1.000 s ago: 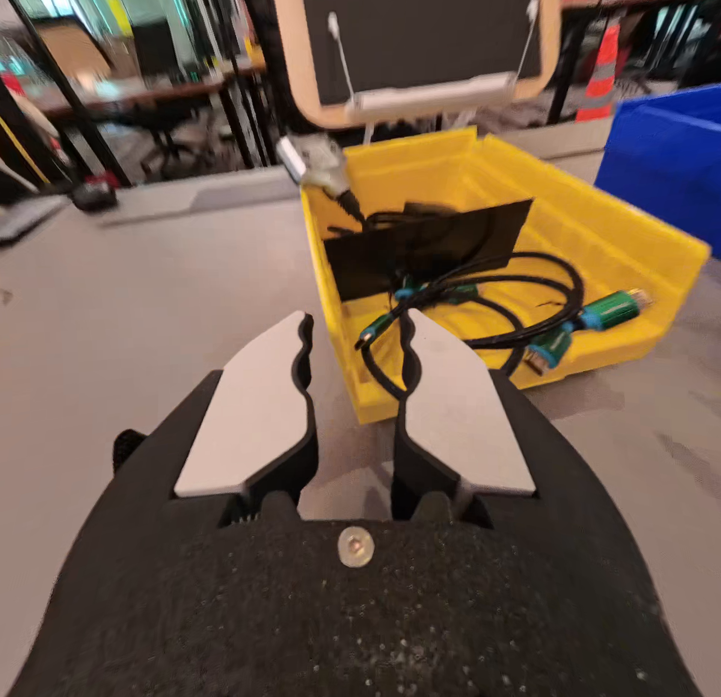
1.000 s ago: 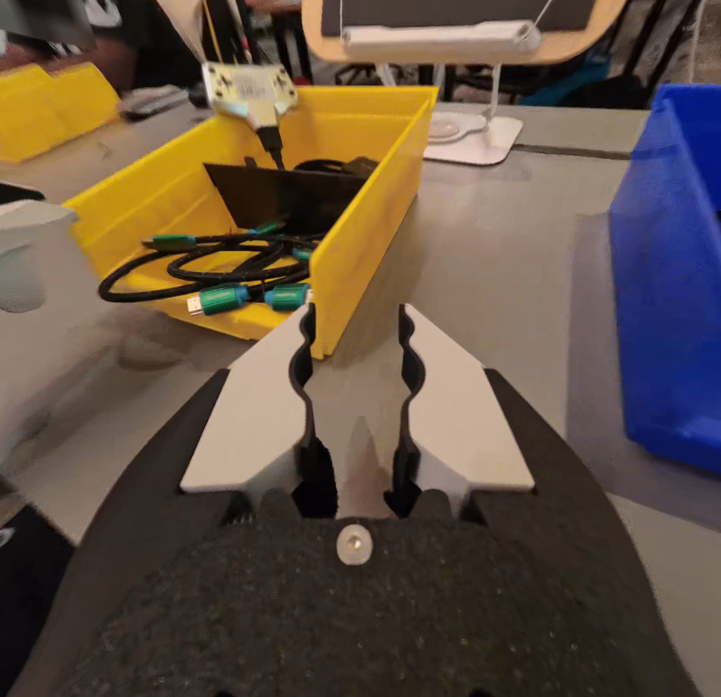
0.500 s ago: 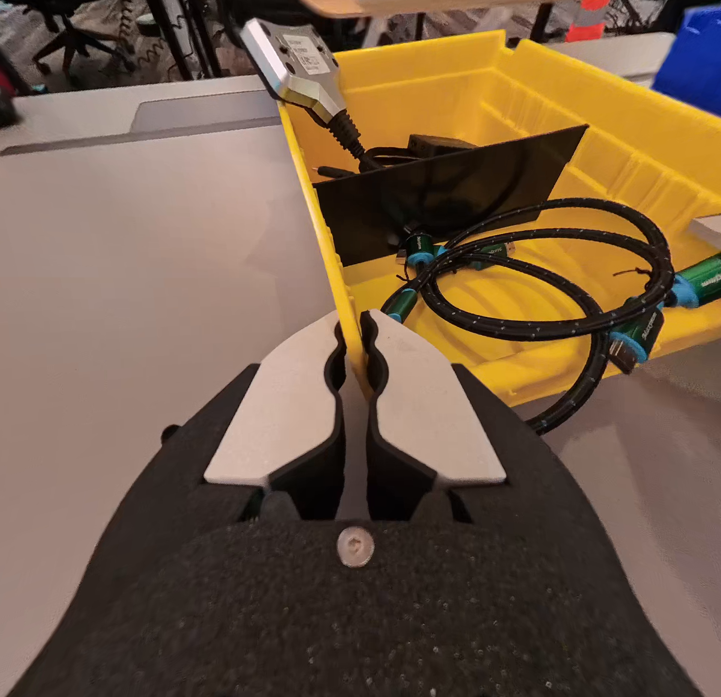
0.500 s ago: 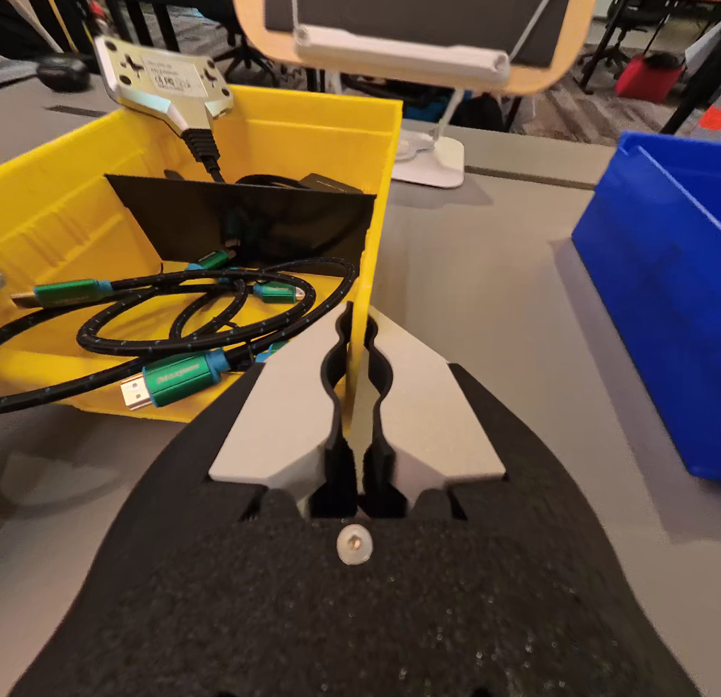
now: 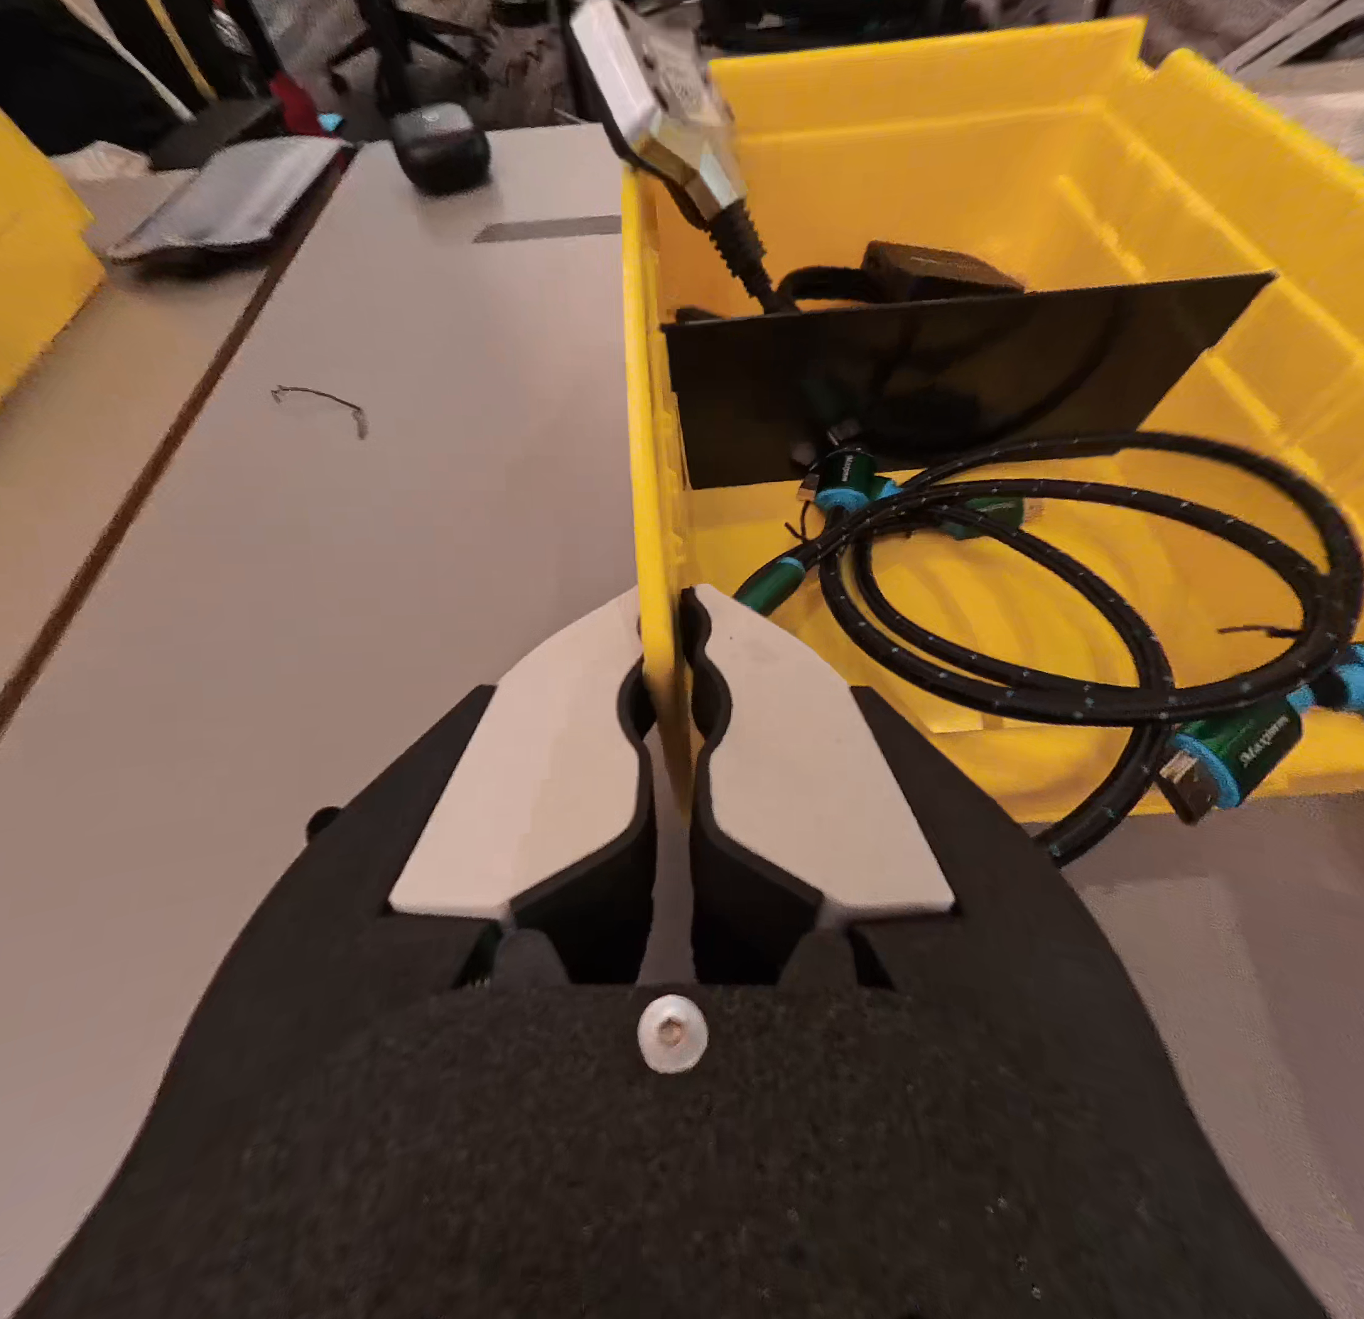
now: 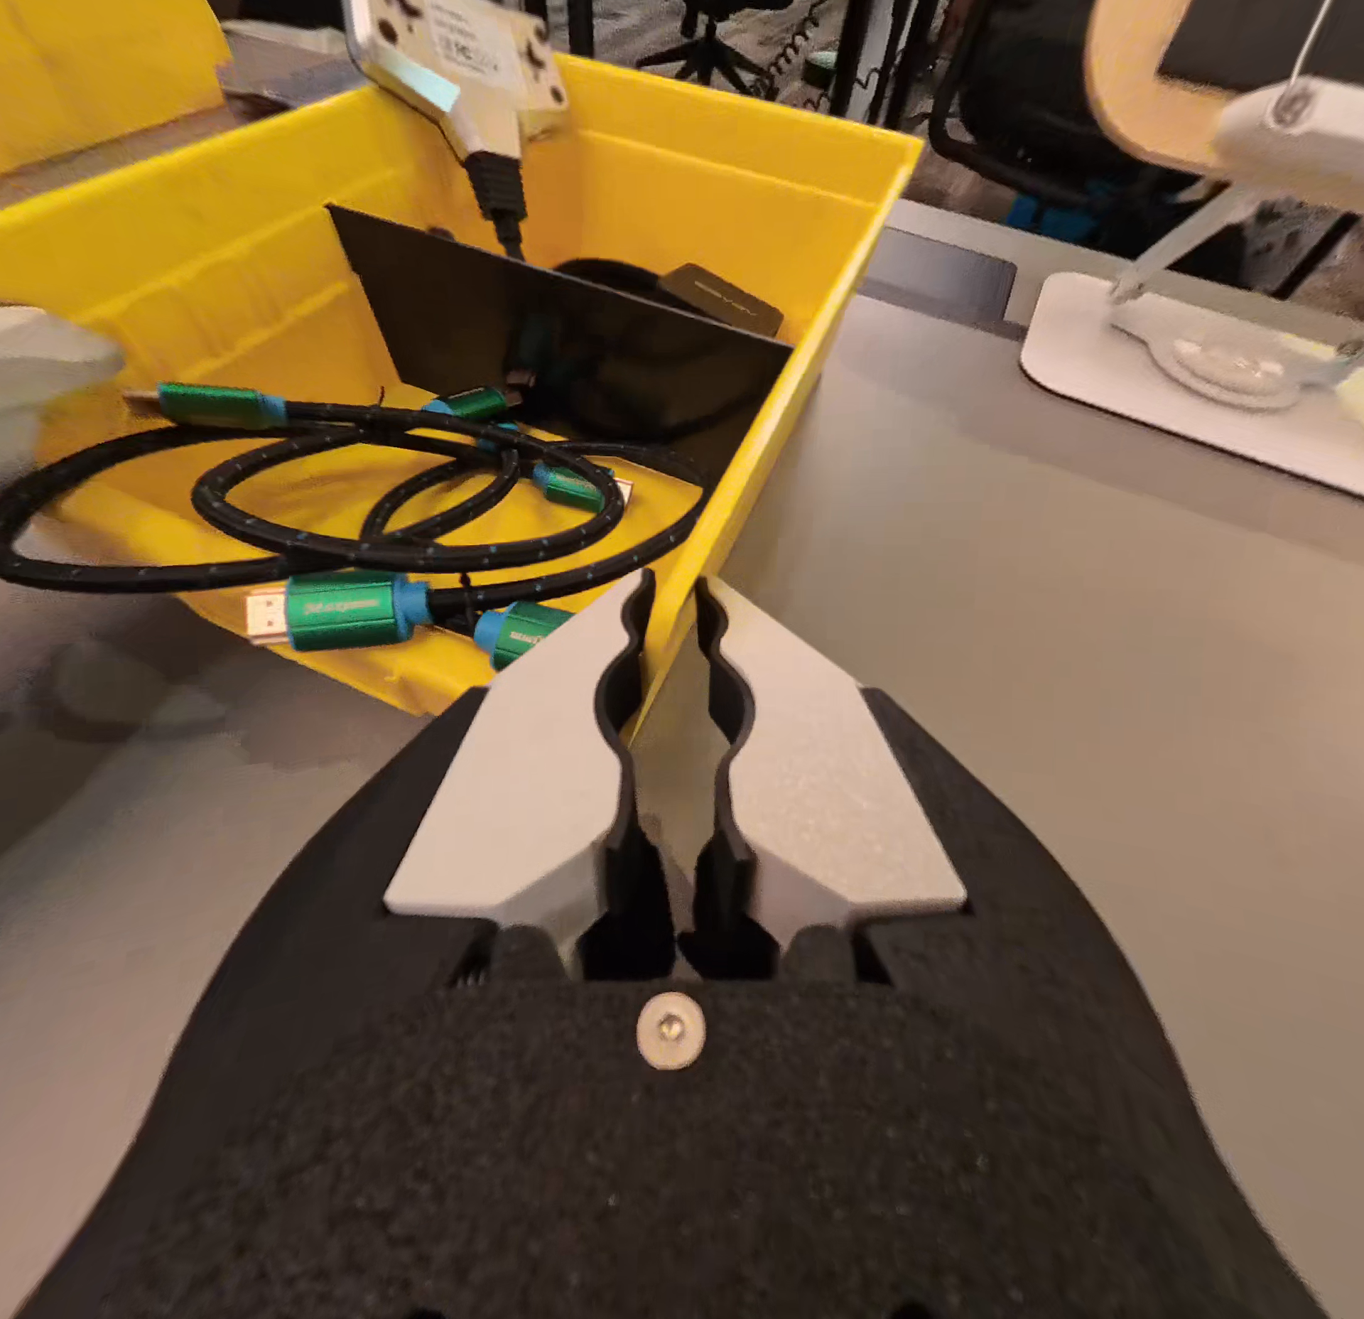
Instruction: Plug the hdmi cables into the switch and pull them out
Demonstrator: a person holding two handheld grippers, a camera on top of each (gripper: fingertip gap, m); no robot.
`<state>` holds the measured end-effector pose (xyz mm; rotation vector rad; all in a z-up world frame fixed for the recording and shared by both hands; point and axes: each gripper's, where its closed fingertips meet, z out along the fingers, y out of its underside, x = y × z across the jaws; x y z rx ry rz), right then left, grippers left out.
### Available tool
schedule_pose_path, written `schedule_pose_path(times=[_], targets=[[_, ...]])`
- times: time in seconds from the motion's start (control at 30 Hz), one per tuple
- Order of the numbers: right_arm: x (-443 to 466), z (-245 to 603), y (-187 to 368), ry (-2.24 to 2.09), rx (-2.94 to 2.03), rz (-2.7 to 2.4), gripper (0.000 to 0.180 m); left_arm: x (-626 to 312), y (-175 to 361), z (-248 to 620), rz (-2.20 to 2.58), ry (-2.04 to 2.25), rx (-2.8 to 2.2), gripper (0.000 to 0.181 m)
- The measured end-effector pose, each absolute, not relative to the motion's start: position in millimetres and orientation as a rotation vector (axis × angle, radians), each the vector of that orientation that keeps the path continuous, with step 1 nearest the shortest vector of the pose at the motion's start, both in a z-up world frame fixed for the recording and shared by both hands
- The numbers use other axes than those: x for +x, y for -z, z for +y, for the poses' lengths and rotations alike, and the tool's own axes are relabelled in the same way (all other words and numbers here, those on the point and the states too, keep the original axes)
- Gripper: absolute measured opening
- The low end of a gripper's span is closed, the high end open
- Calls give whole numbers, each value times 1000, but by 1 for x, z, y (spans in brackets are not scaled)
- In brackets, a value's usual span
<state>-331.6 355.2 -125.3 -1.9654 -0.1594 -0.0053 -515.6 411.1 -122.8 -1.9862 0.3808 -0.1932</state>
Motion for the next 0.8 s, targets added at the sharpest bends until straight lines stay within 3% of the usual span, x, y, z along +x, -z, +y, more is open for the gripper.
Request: schedule_pose_path(times=[0.17,0.27,0.43,0.67,0.8], targets=[[-338,351,125,-88,-1988,-245,17,-517,123,407,319,283,-1990,3],[-332,335,120,-222,-2030,-374,34,-519,123,395,251,346,-1987,6],[-286,264,96,-509,-2002,-537,42,-548,112,369,135,343,-1997,43],[-125,173,75,-686,-1856,-226,48,-499,77,308,23,560,-1869,25],[18,141,70,-192,-1708,45,48,-401,110,236,326,938,-1978,21]])
